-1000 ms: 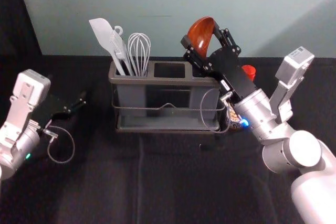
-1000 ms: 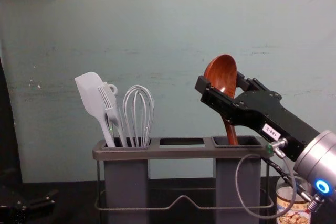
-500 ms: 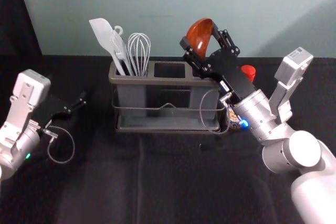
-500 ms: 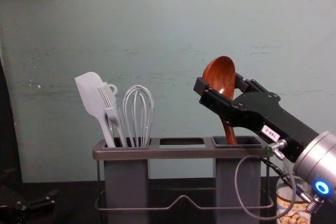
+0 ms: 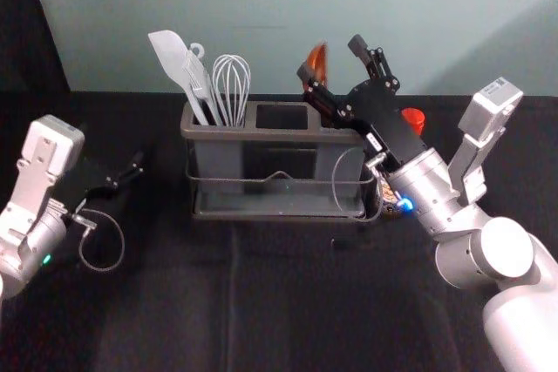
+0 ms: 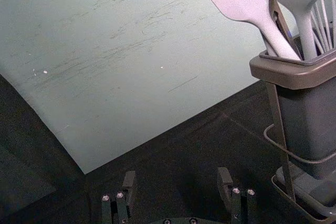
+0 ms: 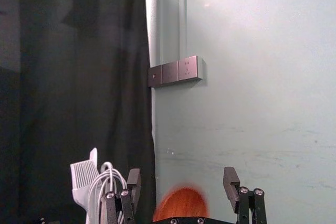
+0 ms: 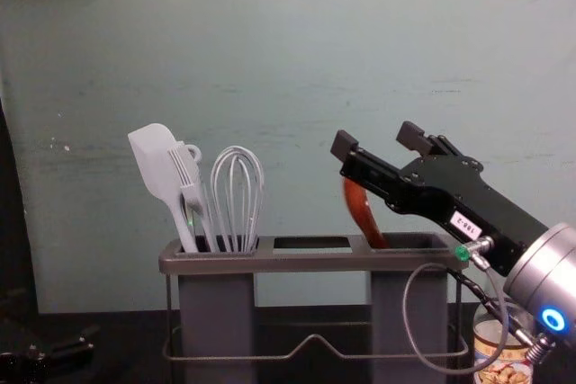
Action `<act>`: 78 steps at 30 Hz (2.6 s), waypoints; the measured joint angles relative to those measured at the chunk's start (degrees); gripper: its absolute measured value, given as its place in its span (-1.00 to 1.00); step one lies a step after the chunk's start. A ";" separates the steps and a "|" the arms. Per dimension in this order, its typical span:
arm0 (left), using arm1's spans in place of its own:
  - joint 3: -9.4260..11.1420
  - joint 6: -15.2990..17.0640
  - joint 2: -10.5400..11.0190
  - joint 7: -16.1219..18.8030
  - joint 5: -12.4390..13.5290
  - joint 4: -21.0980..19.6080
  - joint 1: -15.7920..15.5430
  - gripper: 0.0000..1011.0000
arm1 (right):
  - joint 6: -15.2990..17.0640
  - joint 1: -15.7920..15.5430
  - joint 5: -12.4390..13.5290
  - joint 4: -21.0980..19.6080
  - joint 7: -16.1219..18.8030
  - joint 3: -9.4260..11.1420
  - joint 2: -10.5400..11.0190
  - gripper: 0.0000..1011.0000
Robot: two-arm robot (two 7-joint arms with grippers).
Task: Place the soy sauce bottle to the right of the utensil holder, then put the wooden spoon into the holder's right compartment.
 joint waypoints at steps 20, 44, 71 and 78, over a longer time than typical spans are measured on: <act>0.00 0.00 0.00 0.00 0.00 0.00 0.00 0.98 | 0.23 -1.10 0.84 -8.91 -0.59 1.33 1.42 0.98; 0.00 0.00 0.00 0.00 0.00 0.00 0.00 0.98 | 1.00 -5.41 0.91 -20.96 -4.01 10.24 8.69 0.98; 0.00 0.00 0.00 0.00 0.00 0.00 0.00 0.98 | 14.53 -12.17 -13.66 -19.24 -14.36 16.32 12.96 0.98; 0.00 0.00 0.00 0.00 0.00 0.00 0.00 0.98 | 17.65 -11.87 -15.05 -16.10 -15.35 15.45 12.64 0.98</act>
